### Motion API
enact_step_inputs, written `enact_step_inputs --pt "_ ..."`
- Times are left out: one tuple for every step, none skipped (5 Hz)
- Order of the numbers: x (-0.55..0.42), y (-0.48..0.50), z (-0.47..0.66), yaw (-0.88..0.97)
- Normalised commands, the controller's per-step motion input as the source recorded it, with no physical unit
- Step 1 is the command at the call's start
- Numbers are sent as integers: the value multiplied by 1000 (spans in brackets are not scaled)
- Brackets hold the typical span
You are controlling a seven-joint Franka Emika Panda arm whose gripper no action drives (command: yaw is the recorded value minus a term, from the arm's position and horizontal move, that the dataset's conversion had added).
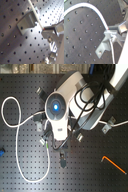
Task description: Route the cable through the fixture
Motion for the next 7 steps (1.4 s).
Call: enact_step_inputs --pt "241 22 1 -14" --pt "2 -23 0 0" --pt "-58 -206 148 0" --pt "-119 -11 241 0" --pt "-46 143 272 0" --pt "-61 188 26 0" --pt "-23 241 -2 0"
